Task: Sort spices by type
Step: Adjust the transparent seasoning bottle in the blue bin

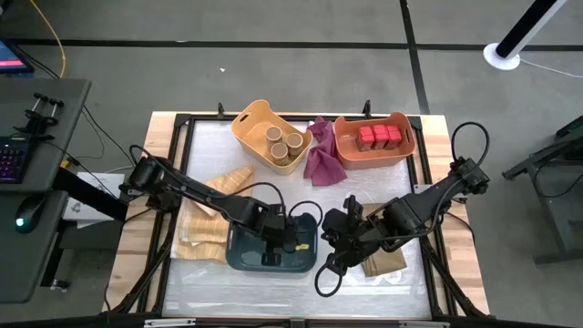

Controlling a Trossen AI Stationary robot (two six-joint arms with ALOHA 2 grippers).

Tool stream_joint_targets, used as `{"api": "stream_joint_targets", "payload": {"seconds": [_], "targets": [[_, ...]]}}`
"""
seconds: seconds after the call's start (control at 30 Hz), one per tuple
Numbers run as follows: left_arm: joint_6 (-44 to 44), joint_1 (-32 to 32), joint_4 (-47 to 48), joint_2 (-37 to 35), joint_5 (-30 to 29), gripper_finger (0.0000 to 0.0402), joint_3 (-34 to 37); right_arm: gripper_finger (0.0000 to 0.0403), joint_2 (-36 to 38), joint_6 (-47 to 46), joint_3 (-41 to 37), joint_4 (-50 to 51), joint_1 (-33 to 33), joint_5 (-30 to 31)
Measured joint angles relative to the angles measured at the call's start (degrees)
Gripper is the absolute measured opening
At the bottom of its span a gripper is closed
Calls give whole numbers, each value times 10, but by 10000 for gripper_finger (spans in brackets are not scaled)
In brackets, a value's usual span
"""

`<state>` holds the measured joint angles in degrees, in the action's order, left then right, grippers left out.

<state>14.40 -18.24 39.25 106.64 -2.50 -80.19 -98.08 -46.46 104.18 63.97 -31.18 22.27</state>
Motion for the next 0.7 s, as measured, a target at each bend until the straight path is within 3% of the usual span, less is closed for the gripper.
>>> {"api": "stream_joint_targets", "payload": {"seconds": [0.2, 0.4, 0.7], "targets": [[21, -5, 44, -7, -2, 0, -25, 0, 0, 0, 0, 0, 0, 1], [68, -23, 117, 1, -26, 0, 26, 0, 0, 3, 0, 0, 0, 2], [70, -23, 99, 1, -28, 0, 87, 0, 0, 6, 0, 1, 0, 15]]}}
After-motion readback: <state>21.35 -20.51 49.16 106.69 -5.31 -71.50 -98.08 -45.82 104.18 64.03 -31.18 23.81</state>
